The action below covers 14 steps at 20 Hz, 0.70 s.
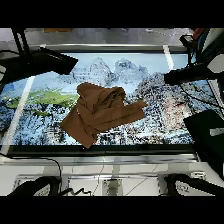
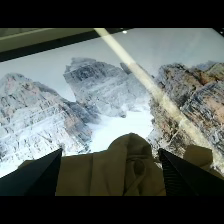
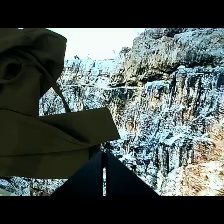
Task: Fold the clothes and pants, and hang the long-sleeved shirts on hangers.
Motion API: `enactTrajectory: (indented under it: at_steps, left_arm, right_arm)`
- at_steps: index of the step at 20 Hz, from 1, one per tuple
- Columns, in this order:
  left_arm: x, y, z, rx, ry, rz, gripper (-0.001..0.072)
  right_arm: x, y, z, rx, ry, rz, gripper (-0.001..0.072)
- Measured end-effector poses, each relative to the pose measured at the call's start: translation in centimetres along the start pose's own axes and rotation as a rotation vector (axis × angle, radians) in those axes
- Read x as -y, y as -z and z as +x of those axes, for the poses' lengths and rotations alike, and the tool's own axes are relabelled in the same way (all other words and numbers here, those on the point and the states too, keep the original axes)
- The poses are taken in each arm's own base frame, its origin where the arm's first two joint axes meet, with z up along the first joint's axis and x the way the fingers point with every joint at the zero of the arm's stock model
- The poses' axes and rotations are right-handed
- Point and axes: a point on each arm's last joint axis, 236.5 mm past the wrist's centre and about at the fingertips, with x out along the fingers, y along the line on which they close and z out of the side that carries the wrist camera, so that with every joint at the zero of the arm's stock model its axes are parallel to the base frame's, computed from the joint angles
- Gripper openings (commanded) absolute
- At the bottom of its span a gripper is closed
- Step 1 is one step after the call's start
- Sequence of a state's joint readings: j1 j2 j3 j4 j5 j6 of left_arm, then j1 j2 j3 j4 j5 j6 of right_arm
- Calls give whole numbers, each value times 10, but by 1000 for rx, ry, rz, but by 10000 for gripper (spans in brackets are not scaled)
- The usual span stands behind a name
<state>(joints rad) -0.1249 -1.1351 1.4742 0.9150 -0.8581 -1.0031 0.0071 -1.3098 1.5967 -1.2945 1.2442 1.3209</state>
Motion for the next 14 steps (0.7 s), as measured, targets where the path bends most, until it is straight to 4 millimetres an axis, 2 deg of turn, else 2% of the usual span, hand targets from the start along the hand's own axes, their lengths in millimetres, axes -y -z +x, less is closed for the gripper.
enactTrajectory:
  at_steps: [4, 8, 10, 12, 13, 14]
  left_arm:
    - [0, 0, 0, 1, 1, -5, 693]
    - [0, 0, 0, 1, 2, -5, 694]
    - [0, 0, 0, 2, 2, -5, 693]
    - [0, 0, 0, 2, 2, -5, 692]
    - [0, -1, 0, 2, 2, -5, 664]
    - [0, 0, 0, 2, 1, -5, 453]
  right_arm:
    - [-15, -7, -1, 26, -64, 141, 25]
    - [-29, -10, 1, 27, -116, 209, 25]
    - [-49, -4, 9, -12, -157, 190, 25]
    - [-85, 11, 22, -84, -216, 90, 25]
    - [-107, 19, 30, -122, -251, 28, 25]
    - [-133, 29, 38, -161, -289, -45, 25]
